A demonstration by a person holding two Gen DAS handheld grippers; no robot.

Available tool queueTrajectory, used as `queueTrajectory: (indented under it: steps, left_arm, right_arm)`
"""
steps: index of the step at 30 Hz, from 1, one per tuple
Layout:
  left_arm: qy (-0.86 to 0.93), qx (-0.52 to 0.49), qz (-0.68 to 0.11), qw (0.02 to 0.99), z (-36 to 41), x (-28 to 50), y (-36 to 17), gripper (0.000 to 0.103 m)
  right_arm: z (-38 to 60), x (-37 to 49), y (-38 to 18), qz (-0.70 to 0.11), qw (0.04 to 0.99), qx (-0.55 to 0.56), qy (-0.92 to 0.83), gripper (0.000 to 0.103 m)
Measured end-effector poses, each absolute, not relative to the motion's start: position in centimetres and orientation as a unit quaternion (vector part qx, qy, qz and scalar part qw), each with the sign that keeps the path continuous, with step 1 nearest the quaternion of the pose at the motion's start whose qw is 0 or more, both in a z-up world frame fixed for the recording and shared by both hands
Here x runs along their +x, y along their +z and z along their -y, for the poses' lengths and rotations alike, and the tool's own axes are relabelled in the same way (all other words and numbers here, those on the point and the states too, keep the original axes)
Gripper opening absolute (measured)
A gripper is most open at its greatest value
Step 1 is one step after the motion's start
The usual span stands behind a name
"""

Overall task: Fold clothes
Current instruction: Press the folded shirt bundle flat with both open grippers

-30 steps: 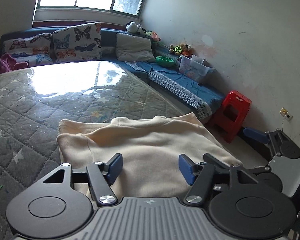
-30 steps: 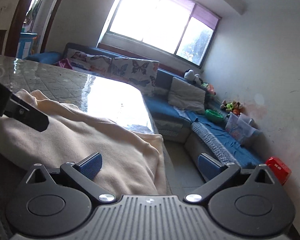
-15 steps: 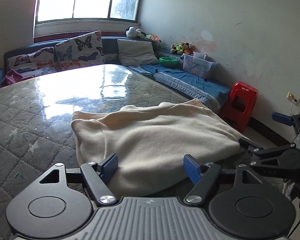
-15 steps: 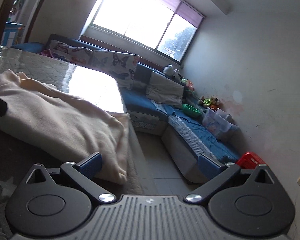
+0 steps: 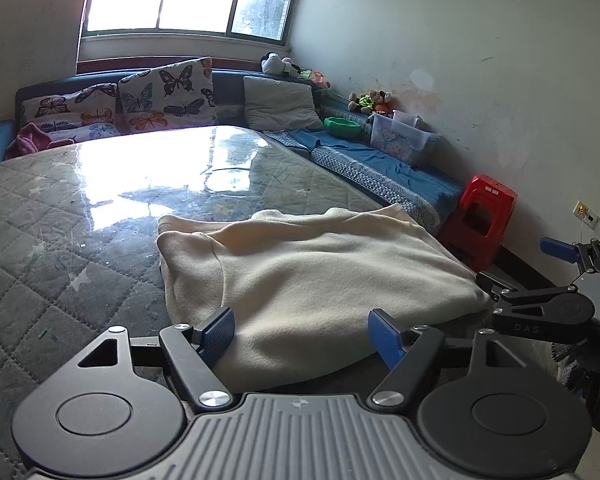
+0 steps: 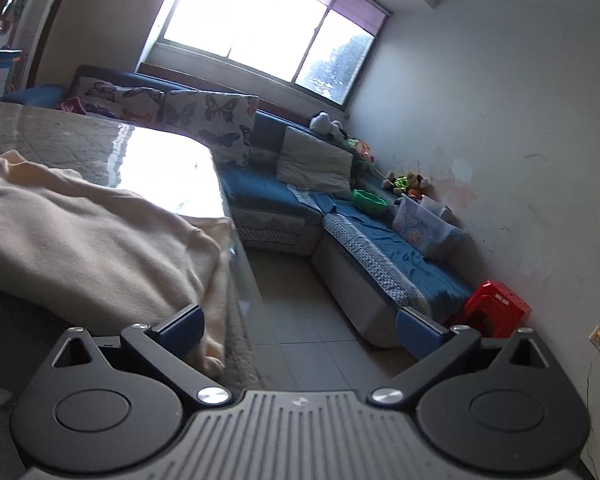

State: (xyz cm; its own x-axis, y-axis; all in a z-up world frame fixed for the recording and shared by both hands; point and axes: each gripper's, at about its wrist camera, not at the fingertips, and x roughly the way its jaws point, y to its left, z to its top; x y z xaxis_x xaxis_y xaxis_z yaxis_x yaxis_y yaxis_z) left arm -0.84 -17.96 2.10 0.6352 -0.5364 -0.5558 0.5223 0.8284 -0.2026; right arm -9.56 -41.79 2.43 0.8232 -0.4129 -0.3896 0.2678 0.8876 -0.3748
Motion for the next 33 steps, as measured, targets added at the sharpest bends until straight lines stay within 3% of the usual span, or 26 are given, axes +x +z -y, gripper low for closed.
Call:
queueTrajectory:
  steps: [5,11,33]
  left_arm:
    - [-0.286,-0.024,-0.314,0.905,17.5,-0.4,2.2,0.076]
    - [-0.284,-0.029,-0.315,0.905,16.8,-0.7,2.2,0.076]
    - [-0.194,-0.040,-0.351,0.915,13.2,-1.0,1.2,0.082]
  right_arm:
    - [41.4,-10.0,3.4,-0.209,0.954,-0.138,-0.168,0.103]
    - [40.7,-8.9,1.9,-0.241,0.947,-0.145,-0.153,0.103]
    - [39.1,-10.5,3.1,-0.225,0.957,-0.132,-0.131,0.103]
